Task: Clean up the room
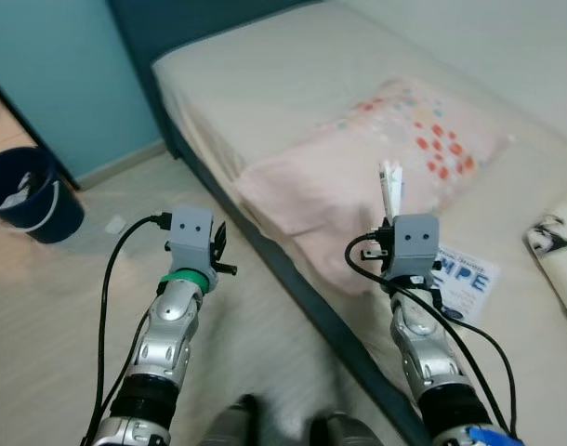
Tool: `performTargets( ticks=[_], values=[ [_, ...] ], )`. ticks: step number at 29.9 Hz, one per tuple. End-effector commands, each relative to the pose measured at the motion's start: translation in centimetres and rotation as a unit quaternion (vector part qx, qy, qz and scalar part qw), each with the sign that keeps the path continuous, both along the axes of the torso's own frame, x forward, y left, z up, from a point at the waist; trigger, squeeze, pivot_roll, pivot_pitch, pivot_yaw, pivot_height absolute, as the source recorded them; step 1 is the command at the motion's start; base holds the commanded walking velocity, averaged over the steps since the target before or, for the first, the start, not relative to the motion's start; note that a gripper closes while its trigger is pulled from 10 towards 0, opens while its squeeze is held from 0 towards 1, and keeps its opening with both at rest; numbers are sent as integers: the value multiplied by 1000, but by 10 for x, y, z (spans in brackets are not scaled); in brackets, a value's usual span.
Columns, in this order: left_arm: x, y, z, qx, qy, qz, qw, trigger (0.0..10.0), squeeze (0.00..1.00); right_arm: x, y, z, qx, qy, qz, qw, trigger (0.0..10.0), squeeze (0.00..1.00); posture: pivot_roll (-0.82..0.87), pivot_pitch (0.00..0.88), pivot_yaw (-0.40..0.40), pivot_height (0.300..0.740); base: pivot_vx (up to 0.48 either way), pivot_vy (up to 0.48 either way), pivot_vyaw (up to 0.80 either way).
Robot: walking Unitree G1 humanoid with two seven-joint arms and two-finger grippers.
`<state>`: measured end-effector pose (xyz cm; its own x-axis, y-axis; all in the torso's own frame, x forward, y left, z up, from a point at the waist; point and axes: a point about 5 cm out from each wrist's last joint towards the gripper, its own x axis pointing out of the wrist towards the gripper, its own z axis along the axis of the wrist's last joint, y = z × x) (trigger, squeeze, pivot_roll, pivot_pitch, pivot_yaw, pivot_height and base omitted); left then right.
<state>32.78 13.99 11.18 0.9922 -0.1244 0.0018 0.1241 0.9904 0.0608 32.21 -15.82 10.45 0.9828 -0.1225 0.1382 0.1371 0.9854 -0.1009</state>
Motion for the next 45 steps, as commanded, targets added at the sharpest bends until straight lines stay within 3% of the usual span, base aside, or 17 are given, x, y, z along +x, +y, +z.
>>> performTargets(
  ticks=[1,14,35,45],
  values=[
    [-3,3,-8,6,19,7,1000,10000,0,-4,1,-12,7,24,0,1000,10000,0,58,125,28,740,0,0,800],
    [-2,4,-15,22,45,26,998,10000,0,-4,11,-15,44,33,12,998,10000,0,71,124,38,740,0,0,800],
    [-2,-3,-17,26,59,7,998,10000,0,-6,8,-18,42,38,10,998,10000,0,71,109,39,740,0,0,800],
    [-3,-6,-15,-3,56,-6,998,10000,0,-7,4,-25,66,61,-2,996,10000,0,68,109,38,740,0,0,400]
  ],
)
